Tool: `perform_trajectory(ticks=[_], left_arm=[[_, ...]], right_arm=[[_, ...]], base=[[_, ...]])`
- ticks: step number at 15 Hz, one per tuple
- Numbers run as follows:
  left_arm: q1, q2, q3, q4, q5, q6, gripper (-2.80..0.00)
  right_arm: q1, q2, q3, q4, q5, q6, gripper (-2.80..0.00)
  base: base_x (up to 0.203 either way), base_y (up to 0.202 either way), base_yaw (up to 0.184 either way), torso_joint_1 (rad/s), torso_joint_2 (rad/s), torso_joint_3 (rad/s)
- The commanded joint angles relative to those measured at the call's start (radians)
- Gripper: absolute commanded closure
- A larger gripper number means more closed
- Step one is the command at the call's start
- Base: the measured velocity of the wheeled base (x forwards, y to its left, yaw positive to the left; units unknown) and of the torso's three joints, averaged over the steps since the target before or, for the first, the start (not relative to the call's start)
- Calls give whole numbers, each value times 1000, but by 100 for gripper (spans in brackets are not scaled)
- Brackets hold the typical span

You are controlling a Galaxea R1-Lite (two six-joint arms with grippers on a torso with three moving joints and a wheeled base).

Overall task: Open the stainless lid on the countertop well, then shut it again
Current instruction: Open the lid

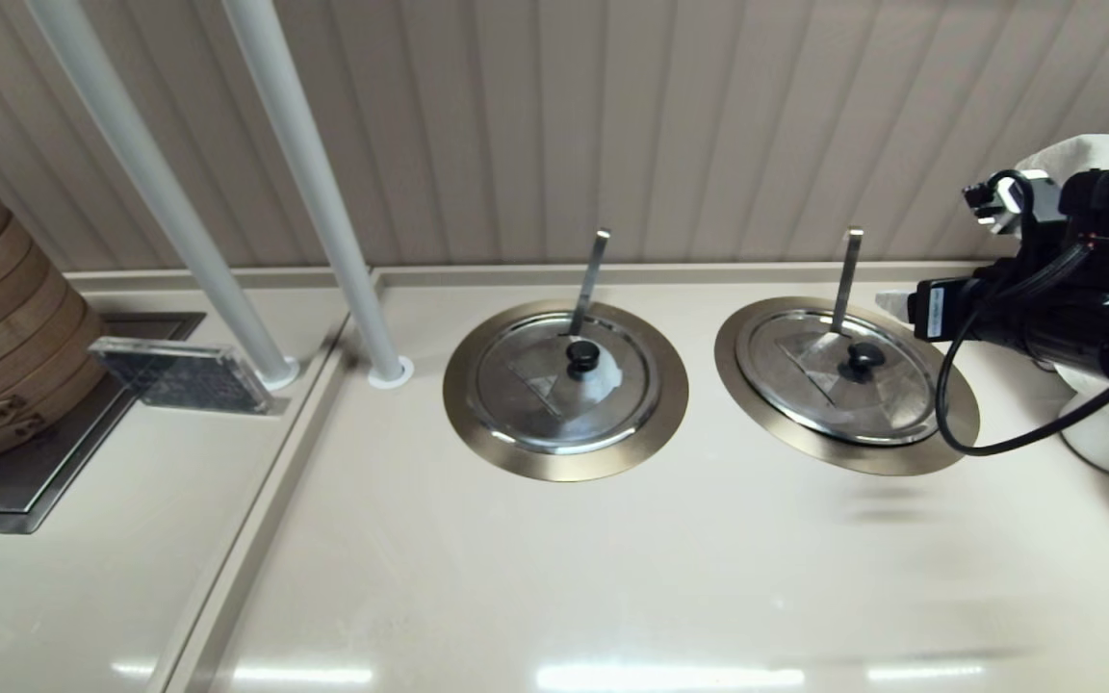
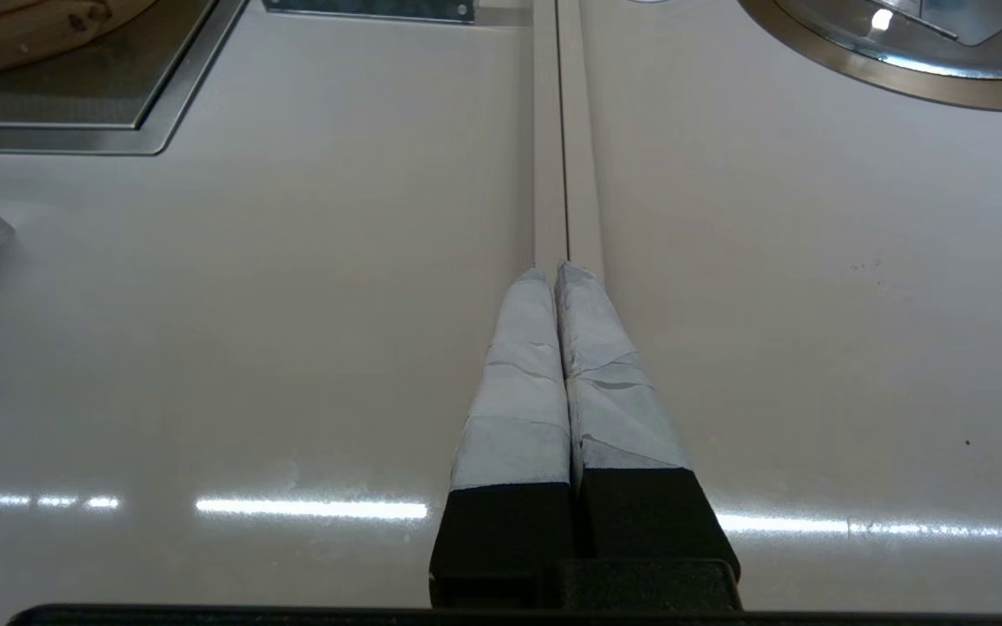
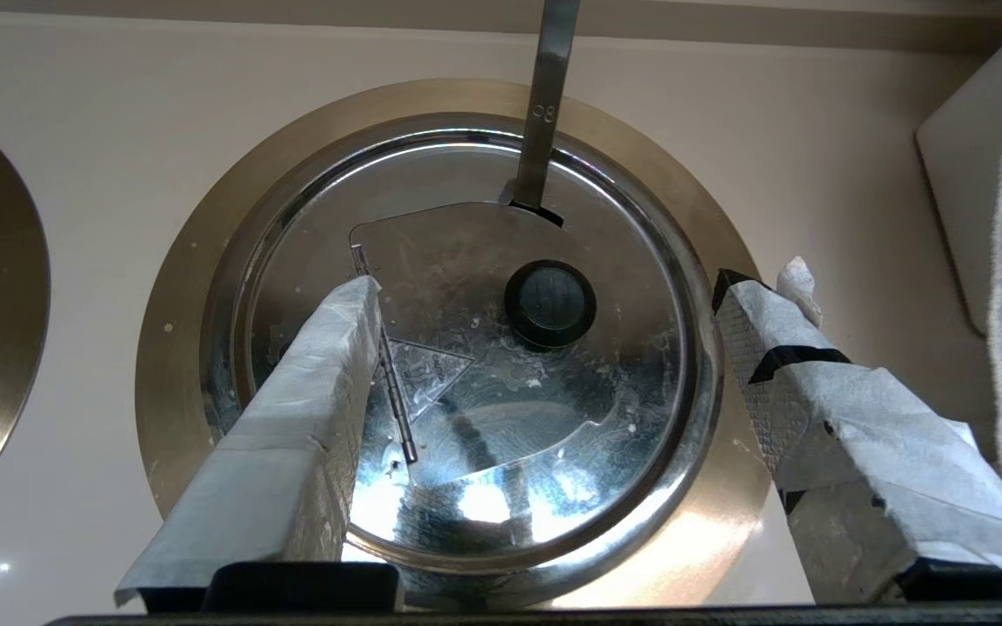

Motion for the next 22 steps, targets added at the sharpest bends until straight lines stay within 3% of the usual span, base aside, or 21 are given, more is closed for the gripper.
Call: perform_trajectory(ticks=[1, 4, 11, 15, 18, 22], left_arm=[[0, 0, 0, 0, 0, -1, 0], [0, 0, 0, 0, 0, -1, 0], [0, 0, 0, 0, 0, -1, 0], [0, 0, 0, 0, 0, -1, 0], [0, 0, 0, 0, 0, -1, 0], [0, 0, 0, 0, 0, -1, 0]], right_arm=[[-12, 79, 0, -57, 5, 49, -280], [-50, 143, 19, -246, 36, 67, -280], [-57, 262, 84, -317, 117, 68, -280], [-72, 393, 106, -627, 128, 71, -280], [-88, 407, 104, -636, 139, 88, -280], [-99, 479, 101, -777, 175, 138, -280]], base=[[0, 0, 0, 0, 0, 0], [0, 0, 0, 0, 0, 0], [0, 0, 0, 0, 0, 0], [0, 0, 0, 0, 0, 0], [0, 0, 0, 0, 0, 0], [0, 0, 0, 0, 0, 0]])
